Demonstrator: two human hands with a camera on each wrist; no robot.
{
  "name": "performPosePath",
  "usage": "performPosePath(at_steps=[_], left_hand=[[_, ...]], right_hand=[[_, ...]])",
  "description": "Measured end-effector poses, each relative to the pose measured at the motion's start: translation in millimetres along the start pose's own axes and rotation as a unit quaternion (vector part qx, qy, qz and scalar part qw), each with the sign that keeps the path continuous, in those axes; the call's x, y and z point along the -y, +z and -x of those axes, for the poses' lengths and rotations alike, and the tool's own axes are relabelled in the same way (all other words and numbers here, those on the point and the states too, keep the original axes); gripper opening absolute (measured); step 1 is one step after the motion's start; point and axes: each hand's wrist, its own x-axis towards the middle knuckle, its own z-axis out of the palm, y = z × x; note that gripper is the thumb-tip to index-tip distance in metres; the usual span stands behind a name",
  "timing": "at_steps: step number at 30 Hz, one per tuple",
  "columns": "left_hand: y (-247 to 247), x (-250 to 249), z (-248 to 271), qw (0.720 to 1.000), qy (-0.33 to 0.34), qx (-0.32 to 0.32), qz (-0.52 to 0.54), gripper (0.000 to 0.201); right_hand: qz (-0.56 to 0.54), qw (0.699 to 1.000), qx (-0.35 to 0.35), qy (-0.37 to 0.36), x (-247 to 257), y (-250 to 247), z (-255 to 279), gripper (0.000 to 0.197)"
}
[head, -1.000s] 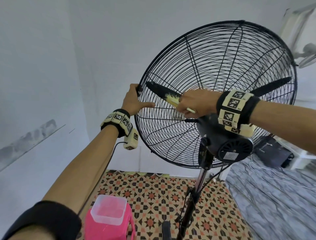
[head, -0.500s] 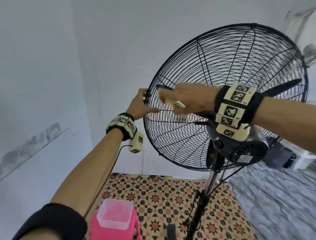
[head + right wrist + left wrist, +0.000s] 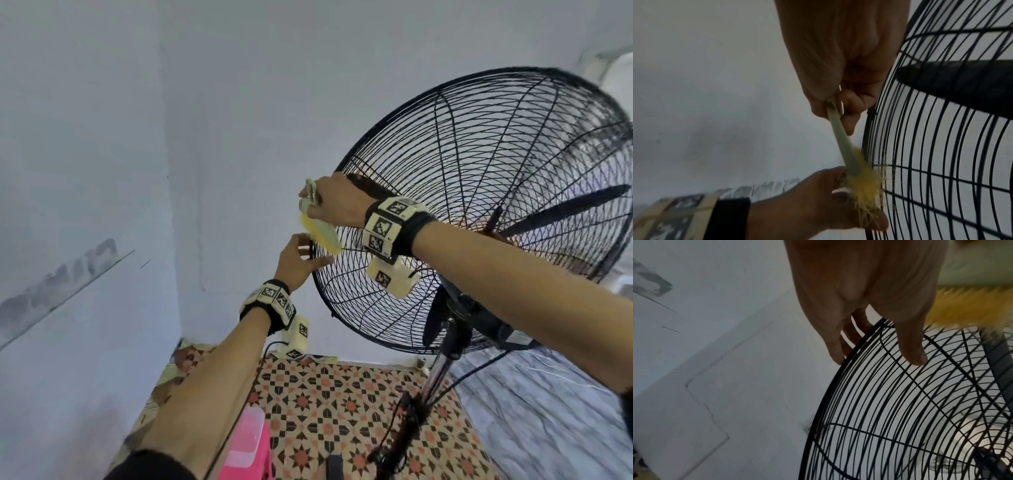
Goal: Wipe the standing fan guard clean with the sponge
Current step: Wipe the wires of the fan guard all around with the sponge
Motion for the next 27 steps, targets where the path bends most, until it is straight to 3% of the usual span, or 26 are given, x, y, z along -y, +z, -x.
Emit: performPosePath(at_steps=[4, 7, 11, 17, 19, 22, 25, 27], left_hand=[[4.1, 2.9, -2.5, 1.0, 0.009, 0.002, 0.002, 0.072], [5.4, -1.8, -6.0, 1.0, 0.001, 0.014, -0.014, 0.085], [5.8, -3.4, -9.8, 0.999, -0.018, 0.025, -0.025, 0.093], [6.1, 1.8, -7.3, 0.999, -0.017, 0.03, -0.036, 0.089], [5.4, 5.6, -5.3, 0.998, -0.004, 0.045, -0.053, 0.087], [2.0, 5.9, -4.3, 0.997, -0.012, 0.063, -0.035, 0.1], [-2.2, 6.5, -5.6, 0.997, -0.017, 0.076, -0.011, 0.08], [-3.3, 7.6, -5.4, 0.997, -0.006, 0.078, -0.013, 0.073]], right_hand=[[0.045, 0.999, 0.002, 0.008, 7.0, 8.3, -0.4, 0.033], [0.082, 0.992, -0.09, 0.02, 17.0, -25.6, 2.7, 0.014], [0.196, 0.953, -0.231, -0.021, 34.5, -53.7, 5.9, 0.026], [0.336, 0.939, -0.033, -0.069, 42.2, 19.1, 14.1, 0.021], [0.316, 0.944, 0.003, -0.09, 42.2, 34.6, 12.7, 0.016], [0.191, 0.978, 0.001, -0.079, 46.0, 25.1, 7.9, 0.025], [0.199, 0.972, -0.103, -0.071, 38.4, 6.5, 11.6, 0.04], [0.242, 0.96, -0.129, -0.063, 28.2, 3.3, 16.0, 0.038]])
